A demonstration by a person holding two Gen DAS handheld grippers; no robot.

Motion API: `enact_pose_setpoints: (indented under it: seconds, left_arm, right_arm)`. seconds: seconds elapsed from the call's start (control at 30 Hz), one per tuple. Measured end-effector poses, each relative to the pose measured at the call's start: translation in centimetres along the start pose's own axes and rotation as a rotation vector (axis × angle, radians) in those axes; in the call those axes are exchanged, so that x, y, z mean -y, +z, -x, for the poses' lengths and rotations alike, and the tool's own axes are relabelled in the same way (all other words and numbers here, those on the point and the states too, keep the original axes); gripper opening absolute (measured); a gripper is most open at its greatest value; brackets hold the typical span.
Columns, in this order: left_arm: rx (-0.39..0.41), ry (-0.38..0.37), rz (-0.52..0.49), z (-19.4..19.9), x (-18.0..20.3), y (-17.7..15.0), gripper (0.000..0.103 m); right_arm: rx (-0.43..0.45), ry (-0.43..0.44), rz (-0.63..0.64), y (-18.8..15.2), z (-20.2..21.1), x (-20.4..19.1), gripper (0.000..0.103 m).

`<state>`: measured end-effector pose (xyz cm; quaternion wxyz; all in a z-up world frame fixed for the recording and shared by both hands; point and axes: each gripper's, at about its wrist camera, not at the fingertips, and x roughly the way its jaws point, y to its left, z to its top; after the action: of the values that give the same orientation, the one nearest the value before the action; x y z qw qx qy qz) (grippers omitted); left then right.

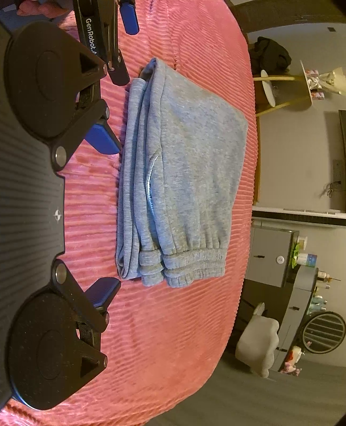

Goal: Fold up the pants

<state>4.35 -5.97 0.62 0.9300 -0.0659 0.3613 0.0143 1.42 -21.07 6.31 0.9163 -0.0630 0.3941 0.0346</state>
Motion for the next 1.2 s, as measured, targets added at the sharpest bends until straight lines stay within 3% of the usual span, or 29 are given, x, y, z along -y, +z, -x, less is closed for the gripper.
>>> enact_pose_setpoints:
  seconds: [1.2]
  left_arm:
    - [-0.013, -0.034, 0.047, -0.34, -0.58, -0.15, 0.103]
  right_arm:
    - [0.021, 0.006, 0.011, 0.03, -0.41, 0.16, 0.099]
